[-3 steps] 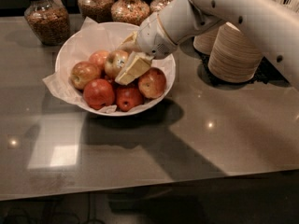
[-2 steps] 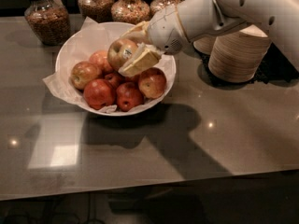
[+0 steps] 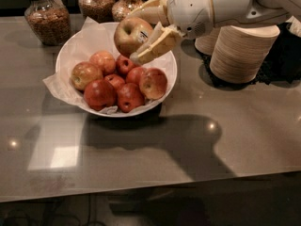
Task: Pick apple from white bowl
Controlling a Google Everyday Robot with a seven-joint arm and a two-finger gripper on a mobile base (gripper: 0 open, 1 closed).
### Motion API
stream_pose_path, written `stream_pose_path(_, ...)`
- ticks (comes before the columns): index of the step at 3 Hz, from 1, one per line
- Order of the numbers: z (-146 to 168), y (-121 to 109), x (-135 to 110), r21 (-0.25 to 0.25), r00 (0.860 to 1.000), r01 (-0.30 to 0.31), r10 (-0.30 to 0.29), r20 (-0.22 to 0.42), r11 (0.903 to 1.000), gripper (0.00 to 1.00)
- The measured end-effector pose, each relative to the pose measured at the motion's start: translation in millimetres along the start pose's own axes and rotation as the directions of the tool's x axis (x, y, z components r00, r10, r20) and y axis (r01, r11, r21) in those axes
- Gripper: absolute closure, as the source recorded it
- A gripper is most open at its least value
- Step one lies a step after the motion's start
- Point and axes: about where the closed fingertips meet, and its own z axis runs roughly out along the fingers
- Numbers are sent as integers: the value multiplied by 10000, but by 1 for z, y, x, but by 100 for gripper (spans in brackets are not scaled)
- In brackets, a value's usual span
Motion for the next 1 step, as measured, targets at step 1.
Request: stream_pose_path(1,0,0,0,-1,10000,0,0,0,10000,100)
